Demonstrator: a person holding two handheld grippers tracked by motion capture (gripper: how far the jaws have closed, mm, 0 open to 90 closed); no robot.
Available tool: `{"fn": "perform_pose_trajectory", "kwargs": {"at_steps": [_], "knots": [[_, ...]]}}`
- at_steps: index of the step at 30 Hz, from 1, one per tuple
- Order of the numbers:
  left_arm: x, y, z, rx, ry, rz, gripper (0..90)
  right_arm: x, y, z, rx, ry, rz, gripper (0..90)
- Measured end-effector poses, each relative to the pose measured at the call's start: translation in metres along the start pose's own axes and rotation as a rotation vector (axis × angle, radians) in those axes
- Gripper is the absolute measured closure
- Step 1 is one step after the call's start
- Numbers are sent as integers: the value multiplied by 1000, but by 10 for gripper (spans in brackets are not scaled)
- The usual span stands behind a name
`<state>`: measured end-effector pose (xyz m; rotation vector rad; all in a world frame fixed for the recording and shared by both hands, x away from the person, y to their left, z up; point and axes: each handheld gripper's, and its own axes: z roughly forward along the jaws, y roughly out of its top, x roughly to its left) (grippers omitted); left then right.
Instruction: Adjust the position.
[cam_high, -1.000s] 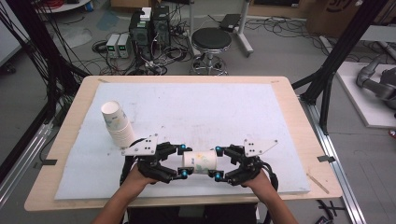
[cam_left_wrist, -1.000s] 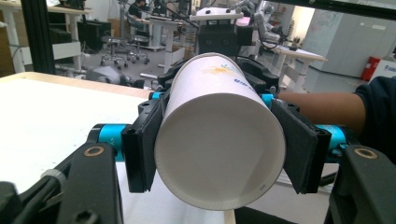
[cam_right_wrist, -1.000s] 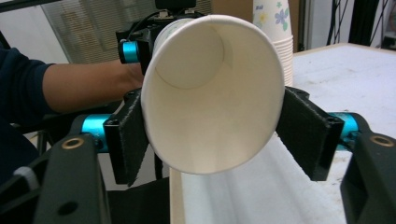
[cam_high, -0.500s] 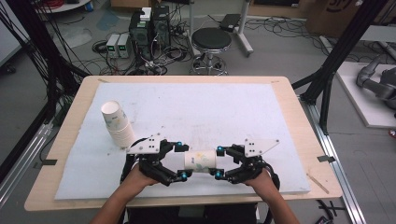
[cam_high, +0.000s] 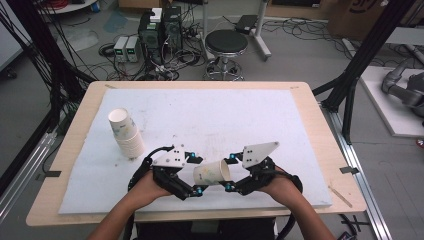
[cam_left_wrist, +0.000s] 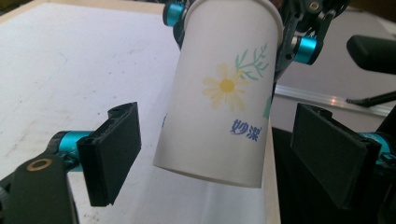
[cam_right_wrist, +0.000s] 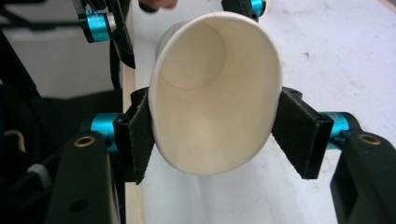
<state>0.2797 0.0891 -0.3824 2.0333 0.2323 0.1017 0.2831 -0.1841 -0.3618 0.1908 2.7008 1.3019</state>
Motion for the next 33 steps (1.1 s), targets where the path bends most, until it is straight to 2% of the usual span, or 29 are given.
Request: {"fn": "perform_pose_trajectory", "kwargs": {"at_steps": [5, 13, 22, 33], "knots": [[2, 0, 1, 19, 6, 3, 163, -2, 12, 3, 67, 11, -29, 345], [2, 2, 4, 100, 13, 35, 167, -3, 23, 9, 157, 14, -61, 345], [3, 2, 12, 160, 7, 40, 186, -2, 37, 20, 278, 23, -109, 341], [3, 2, 21, 222, -7, 51, 241, 0, 47, 28, 355, 32, -164, 338]]}}
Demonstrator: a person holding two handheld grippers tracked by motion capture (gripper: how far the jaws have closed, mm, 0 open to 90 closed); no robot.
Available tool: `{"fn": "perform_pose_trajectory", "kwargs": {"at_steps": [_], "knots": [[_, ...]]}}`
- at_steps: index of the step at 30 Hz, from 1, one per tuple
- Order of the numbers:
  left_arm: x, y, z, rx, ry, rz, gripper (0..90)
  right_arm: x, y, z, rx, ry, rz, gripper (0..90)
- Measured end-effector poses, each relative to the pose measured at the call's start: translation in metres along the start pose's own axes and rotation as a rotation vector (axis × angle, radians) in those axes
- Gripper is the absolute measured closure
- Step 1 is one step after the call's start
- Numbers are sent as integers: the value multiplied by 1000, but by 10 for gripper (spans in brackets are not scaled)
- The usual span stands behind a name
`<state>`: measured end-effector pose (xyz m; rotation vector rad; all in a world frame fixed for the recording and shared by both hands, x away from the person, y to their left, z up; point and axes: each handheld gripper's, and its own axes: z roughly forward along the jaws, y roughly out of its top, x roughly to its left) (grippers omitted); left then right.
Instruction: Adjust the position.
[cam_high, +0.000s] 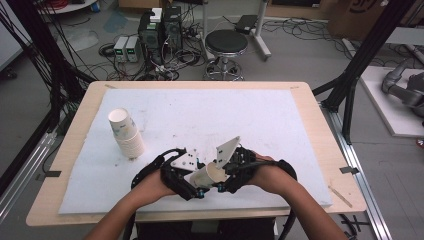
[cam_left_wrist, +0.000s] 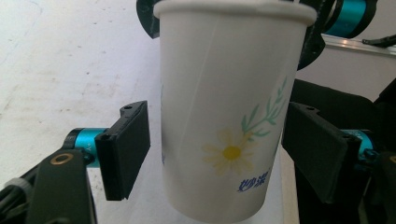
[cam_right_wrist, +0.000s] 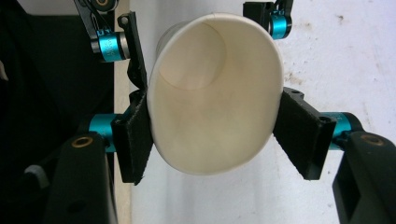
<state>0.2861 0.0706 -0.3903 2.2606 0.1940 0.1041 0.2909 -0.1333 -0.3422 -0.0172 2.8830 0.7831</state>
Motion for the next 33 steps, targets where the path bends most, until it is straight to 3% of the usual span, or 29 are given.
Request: {"fn": "perform_pose_trajectory", "kwargs": {"at_steps": [8, 16, 20, 26, 33], "knots": [[0, 2, 3, 8, -8, 9, 257, 2, 2, 3, 42, 5, 0, 338], [-1, 2, 6, 1, -39, 8, 360, 4, 3, 4, 48, 8, -9, 335], [-2, 0, 6, -31, -44, -7, 341, 4, 2, 1, -11, 8, -26, 291], [-2, -5, 1, -95, -20, -31, 339, 1, -3, -5, -124, 11, 54, 223], [0, -16, -6, -147, 8, -69, 342, -2, -12, -17, -245, 3, 120, 221]]}}
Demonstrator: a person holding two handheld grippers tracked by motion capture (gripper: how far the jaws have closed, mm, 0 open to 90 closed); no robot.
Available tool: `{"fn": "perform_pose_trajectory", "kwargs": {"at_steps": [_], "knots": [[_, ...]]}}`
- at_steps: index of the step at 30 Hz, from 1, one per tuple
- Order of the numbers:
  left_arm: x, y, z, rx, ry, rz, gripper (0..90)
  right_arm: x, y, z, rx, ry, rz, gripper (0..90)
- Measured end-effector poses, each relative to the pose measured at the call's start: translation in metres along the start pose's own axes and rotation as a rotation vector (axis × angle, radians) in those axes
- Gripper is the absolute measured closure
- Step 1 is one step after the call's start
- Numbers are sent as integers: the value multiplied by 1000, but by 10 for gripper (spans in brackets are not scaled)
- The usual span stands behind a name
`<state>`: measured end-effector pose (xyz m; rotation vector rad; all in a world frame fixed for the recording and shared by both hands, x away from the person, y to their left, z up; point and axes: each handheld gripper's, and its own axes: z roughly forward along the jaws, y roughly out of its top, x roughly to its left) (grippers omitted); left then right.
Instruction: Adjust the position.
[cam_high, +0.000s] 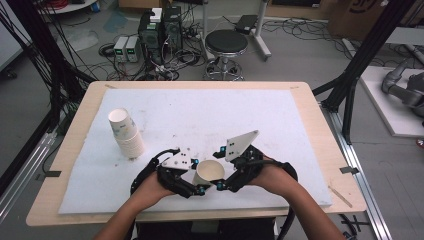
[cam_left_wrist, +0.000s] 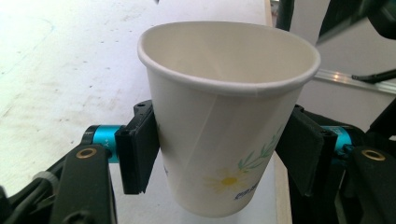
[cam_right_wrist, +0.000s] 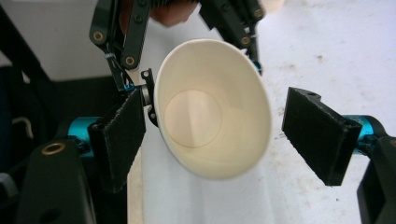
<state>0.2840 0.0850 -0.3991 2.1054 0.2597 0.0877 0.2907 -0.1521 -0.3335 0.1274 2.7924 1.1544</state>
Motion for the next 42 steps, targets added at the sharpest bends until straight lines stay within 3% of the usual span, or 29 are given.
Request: {"fn": "perform_pose_trajectory", "kwargs": {"at_steps": [4, 10, 15, 22, 27, 30, 42], "knots": [[2, -9, -5, -43, 29, -41, 335, -2, -10, -9, -89, -33, 60, 222], [11, -26, -19, -153, 103, -125, 328, -4, -43, -18, -212, -119, 211, 222], [15, -34, -29, -200, 160, -148, 328, -4, -71, -21, -246, -200, 278, 221], [18, -45, -38, -249, 248, -160, 333, -4, -105, -26, -249, -355, 331, 222], [18, -47, -46, -268, 311, -146, 333, -4, -125, -30, -264, -418, 376, 222], [17, -49, -48, -275, 326, -146, 332, -3, -132, -31, -259, -429, 396, 222], [15, -52, -48, -270, 344, -145, 328, -2, -137, -35, -270, -444, 393, 227]]}}
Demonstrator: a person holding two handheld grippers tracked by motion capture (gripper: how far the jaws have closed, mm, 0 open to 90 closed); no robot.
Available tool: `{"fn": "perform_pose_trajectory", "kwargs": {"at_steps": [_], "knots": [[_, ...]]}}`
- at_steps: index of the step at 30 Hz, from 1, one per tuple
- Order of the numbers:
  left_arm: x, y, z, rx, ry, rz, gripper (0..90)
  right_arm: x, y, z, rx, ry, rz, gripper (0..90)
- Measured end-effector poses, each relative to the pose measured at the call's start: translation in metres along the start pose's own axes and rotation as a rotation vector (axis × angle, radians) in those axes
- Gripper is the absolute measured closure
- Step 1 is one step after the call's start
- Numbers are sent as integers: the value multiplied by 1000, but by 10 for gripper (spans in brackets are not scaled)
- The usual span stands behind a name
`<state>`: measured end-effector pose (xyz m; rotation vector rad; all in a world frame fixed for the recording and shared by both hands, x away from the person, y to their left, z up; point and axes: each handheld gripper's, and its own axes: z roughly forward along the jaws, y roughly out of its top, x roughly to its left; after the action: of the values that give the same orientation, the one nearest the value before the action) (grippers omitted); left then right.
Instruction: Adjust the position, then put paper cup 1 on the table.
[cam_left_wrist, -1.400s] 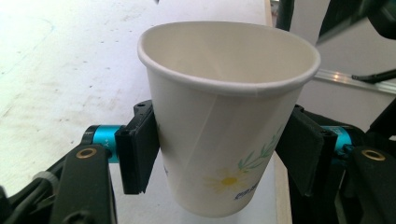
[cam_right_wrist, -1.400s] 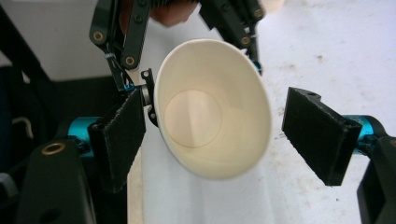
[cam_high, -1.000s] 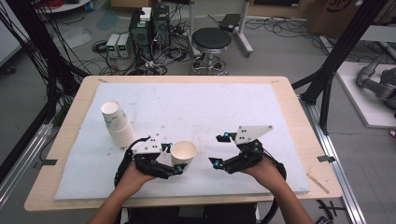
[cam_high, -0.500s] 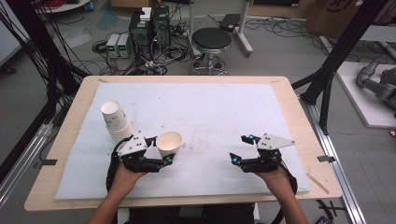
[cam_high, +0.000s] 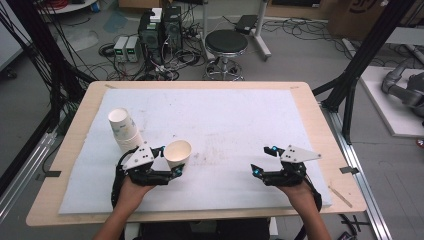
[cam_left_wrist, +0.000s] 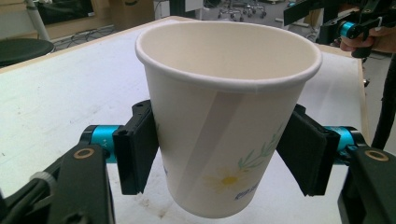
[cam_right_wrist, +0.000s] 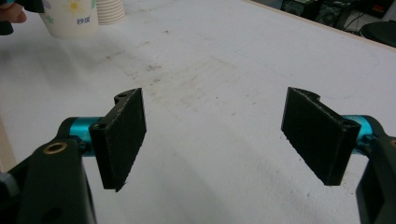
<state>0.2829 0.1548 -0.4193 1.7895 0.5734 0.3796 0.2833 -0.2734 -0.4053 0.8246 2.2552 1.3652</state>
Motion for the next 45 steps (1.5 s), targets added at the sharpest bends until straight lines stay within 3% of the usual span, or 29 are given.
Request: {"fn": "perform_pose_trajectory", "kwargs": {"at_steps": [8, 15, 20, 26, 30, 40, 45], "knots": [[4, -2, -1, -22, 17, -19, 324, -2, -1, -1, -6, -4, 5, 227], [13, 4, 14, -45, 15, -32, 324, -3, -6, -5, 1, -10, 20, 227], [18, 11, 34, -48, 16, -33, 323, -4, -6, -8, -6, -15, 21, 227], [24, 22, 64, -22, 45, 0, 324, -7, -8, -12, -14, -17, 23, 227], [37, 28, 79, -35, 82, -36, 326, -8, -8, -13, -18, -16, 31, 226], [63, 28, 112, 10, 159, -44, 327, -7, -8, -11, -14, -4, 30, 226], [67, 18, 123, 77, 168, -68, 325, -7, -8, -12, -17, 0, 34, 227]]}}
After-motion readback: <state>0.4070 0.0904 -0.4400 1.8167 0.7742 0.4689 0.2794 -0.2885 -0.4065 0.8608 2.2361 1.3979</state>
